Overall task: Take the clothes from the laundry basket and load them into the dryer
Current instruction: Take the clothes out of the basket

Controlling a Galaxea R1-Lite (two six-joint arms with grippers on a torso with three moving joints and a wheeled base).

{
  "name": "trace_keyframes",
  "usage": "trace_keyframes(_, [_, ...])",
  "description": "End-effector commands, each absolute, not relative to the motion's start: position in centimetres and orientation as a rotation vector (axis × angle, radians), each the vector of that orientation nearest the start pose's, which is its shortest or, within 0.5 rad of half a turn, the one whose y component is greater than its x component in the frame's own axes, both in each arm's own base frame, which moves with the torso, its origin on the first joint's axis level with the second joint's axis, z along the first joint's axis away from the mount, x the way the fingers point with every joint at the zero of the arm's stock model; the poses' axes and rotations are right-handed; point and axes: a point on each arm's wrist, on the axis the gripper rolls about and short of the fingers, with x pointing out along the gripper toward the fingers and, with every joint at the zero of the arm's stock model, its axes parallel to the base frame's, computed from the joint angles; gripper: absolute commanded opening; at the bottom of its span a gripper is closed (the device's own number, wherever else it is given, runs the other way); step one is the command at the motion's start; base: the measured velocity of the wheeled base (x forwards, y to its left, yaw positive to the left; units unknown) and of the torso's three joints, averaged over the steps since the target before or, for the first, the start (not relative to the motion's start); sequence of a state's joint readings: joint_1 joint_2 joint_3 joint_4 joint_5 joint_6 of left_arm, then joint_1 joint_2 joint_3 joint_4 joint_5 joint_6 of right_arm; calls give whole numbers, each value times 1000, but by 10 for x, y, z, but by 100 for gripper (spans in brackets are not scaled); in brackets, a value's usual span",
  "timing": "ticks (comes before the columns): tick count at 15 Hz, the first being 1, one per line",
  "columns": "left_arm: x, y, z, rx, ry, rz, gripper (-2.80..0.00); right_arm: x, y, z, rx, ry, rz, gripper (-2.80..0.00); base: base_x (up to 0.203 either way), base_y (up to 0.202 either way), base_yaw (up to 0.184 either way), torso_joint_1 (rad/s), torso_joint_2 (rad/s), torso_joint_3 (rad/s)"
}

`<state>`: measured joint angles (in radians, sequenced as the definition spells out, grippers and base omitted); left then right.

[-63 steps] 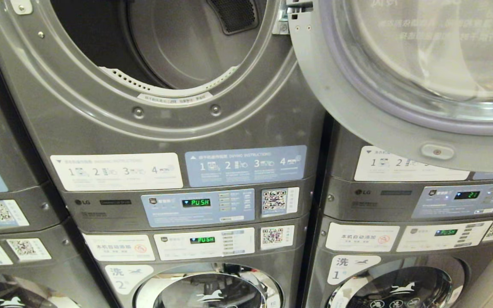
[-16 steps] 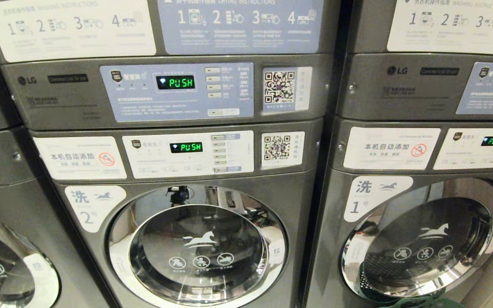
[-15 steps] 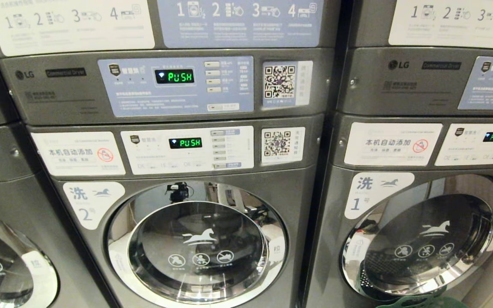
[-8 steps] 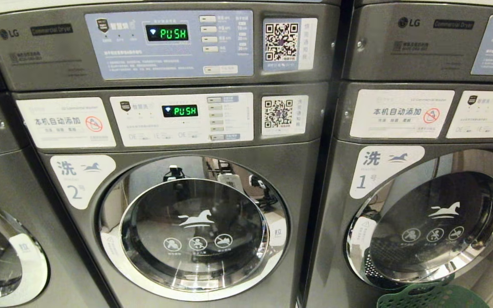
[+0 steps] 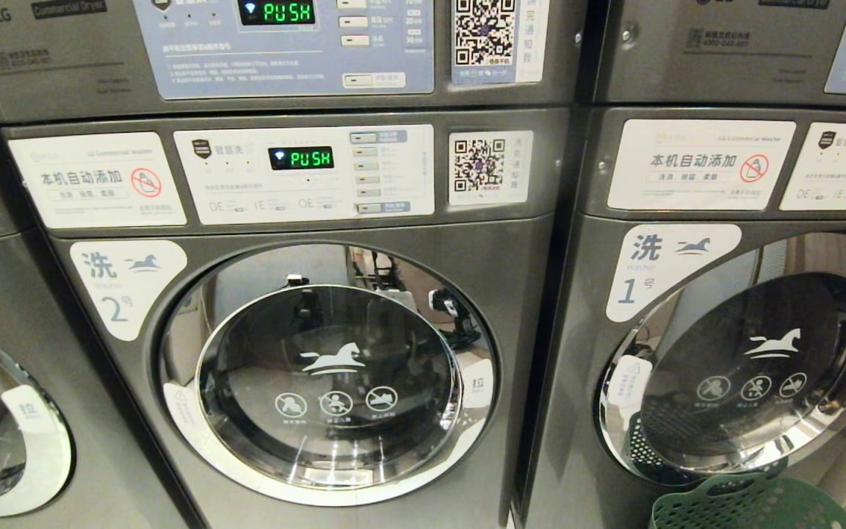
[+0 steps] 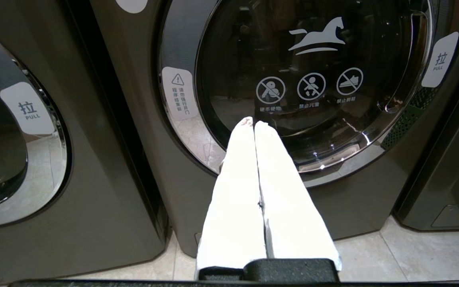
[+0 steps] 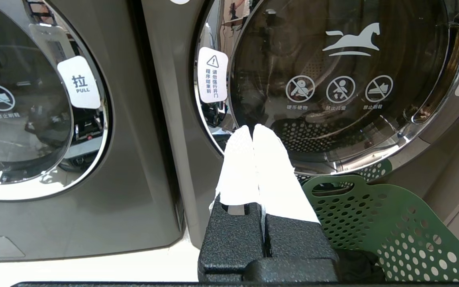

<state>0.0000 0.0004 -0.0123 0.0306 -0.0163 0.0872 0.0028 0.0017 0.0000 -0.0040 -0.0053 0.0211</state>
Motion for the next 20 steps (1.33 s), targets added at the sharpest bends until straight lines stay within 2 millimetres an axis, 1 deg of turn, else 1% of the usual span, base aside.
trace_keyframes(1, [-24, 0, 76, 90, 18, -18, -280, -23, 0, 76, 21, -5, -3, -280, 0, 0, 0, 0, 0, 0])
trace_keyframes(5, [-24, 0, 76, 89, 19, -19, -280, -23, 0, 76, 21, -5, -3, -280, 0, 0, 0, -24, 83, 79])
trace_keyframes(13, [-24, -1, 76, 99, 18, -27, -280, -23, 0, 76, 21, -5, -3, -280, 0, 0, 0, 0, 4, 3])
trace_keyframes(20, [-24, -1, 76, 96, 17, -27, -280, -23, 0, 76, 21, -4, -3, -280, 0, 0, 0, 3, 3, -161])
